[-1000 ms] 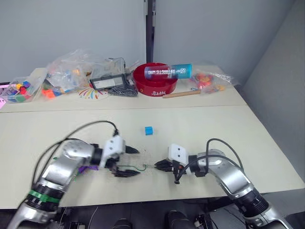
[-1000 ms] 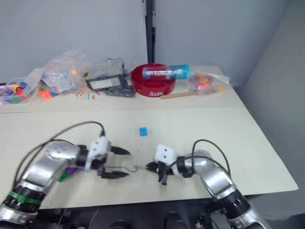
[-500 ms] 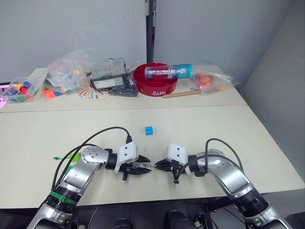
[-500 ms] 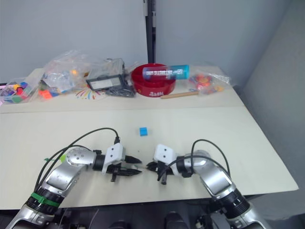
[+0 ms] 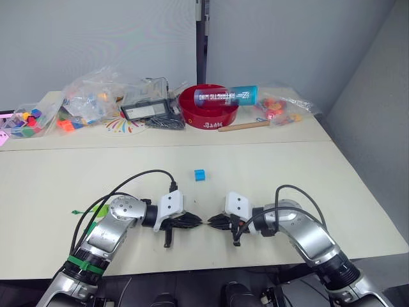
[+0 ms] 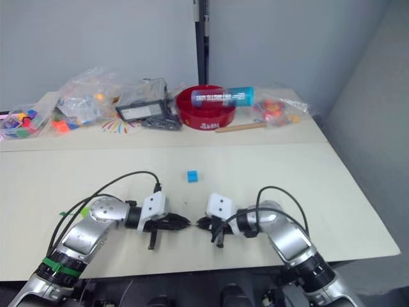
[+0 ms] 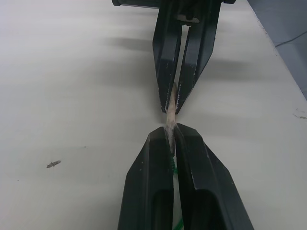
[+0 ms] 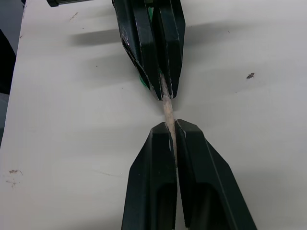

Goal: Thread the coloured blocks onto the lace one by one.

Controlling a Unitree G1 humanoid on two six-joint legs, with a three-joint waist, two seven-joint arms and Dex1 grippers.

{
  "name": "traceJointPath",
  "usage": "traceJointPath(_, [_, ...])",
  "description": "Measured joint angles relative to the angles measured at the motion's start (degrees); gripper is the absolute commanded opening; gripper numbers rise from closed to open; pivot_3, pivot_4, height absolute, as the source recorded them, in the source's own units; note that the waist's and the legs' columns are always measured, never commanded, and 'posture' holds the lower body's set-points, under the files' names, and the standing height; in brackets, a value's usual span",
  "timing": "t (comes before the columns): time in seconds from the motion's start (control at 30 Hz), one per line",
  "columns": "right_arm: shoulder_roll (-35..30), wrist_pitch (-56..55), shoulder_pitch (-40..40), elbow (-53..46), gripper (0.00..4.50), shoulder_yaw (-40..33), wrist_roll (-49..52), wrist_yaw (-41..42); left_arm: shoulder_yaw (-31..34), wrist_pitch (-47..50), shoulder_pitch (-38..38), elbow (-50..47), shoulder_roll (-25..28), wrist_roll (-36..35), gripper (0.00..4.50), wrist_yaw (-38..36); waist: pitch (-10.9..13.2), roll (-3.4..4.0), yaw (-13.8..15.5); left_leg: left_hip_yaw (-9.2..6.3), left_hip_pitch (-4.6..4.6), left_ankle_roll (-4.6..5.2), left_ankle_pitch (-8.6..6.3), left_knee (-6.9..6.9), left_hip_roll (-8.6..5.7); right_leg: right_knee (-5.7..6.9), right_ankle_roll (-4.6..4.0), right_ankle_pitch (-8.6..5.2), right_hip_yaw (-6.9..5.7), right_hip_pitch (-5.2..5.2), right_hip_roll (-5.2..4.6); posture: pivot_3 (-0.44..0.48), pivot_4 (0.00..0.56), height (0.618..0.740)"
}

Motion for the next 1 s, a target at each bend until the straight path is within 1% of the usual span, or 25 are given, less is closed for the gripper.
traceJointPath(0.1, [1.0,0.7,0.0,-0.3,1.31,-0.7,0.5,-0.7,0.1,0.1,0.0,-0.1,0.0,0.0,0.0,0.2,0.0,0.0,0.0,0.0,0.0,0.0,0.0,0.0,0.0,0.0,0.0,0.0,0.0,0.0,0.0,0.0,0.15,0.731])
traceJointPath(0.13, [1.1,0.9,0.0,-0.8,1.76,-1.0,1.0,-0.9,0.2,0.3,0.0,-0.2,0.1,-0.1,0.0,0.2,0.0,0.0,0.0,0.0,0.0,0.0,0.0,0.0,0.0,0.0,0.0,0.0,0.0,0.0,0.0,0.0,0.15,0.731])
traceJointPath(0.2, [1.0,1.2,0.4,-1.7,2.31,-1.6,2.0,-1.1,0.4,0.8,0.1,-0.4,0.5,-0.1,0.0,0.2,0.0,0.0,0.0,-0.01,-0.01,0.0,0.0,0.0,0.0,-0.01,0.0,0.0,-0.01,0.0,0.0,0.0,0.15,0.731])
traceJointPath(0.23, [1.0,1.3,0.7,-2.2,2.7,-2.1,2.5,-1.1,0.6,1.1,0.2,-0.5,0.8,-0.2,0.0,0.2,0.0,0.0,0.0,-0.01,-0.01,0.0,0.0,0.0,0.0,-0.01,0.0,0.0,-0.01,0.0,0.0,0.0,0.15,0.731])
traceJointPath(0.4, [0.5,3.7,2.0,-3.1,4.46,-6.7,6.1,-1.8,2.5,1.6,1.3,-1.5,2.7,-0.3,0.0,0.3,0.0,0.0,0.0,-0.01,0.0,0.0,0.0,0.0,0.0,0.0,0.0,0.0,-0.01,0.0,-0.01,0.0,0.15,0.731])
traceJointPath(0.57, [5.7,4.7,0.6,-0.4,4.46,-11.5,8.2,-7.6,4.1,3.0,3.8,-3.3,4.2,-1.0,0.0,0.9,0.0,0.0,-0.4,-0.01,0.01,0.0,0.0,0.0,0.01,0.02,0.0,0.0,0.0,0.0,0.0,0.0,0.15,0.731])
traceJointPath(0.67, [13.9,2.9,-3.0,7.4,4.46,-13.1,4.8,-18.0,6.9,3.9,7.0,-5.4,6.7,-2.3,0.0,1.6,0.0,-0.03,-1.1,0.0,0.09,0.0,0.0,-0.07,0.04,0.11,-0.03,0.02,0.04,-0.05,0.04,0.0,0.15,0.731])
traceJointPath(0.8, [23.0,-3.0,-5.4,17.3,4.46,-12.1,-1.0,-30.1,9.4,4.2,9.8,-7.3,8.5,-2.9,0.0,2.5,0.0,0.02,-0.6,0.02,-0.03,-0.01,0.0,-0.08,0.01,0.08,-0.04,0.02,0.02,-0.14,-0.04,0.0,0.15,0.731])
traceJointPath(0.93, [28.1,-8.4,-8.1,24.0,4.46,-12.3,-3.9,-36.9,9.7,4.8,11.4,-7.9,8.6,-3.5,0.0,2.8,0.0,0.02,-0.2,0.02,-0.4,-0.06,0.02,-0.03,-0.09,0.07,0.03,0.06,-0.04,-0.41,-0.2,0.0,0.15,0.731])
traceJointPath(1.0, [29.4,-10.5,-9.3,26.8,4.46,-12.4,-4.8,-39.2,9.8,4.8,11.6,-7.9,8.7,-3.6,0.0,3.0,0.0,0.02,-0.3,0.02,-0.61,-0.09,0.05,-0.02,-0.09,0.16,0.01,0.08,-0.04,-0.67,-0.2,0.0,0.15,0.731])
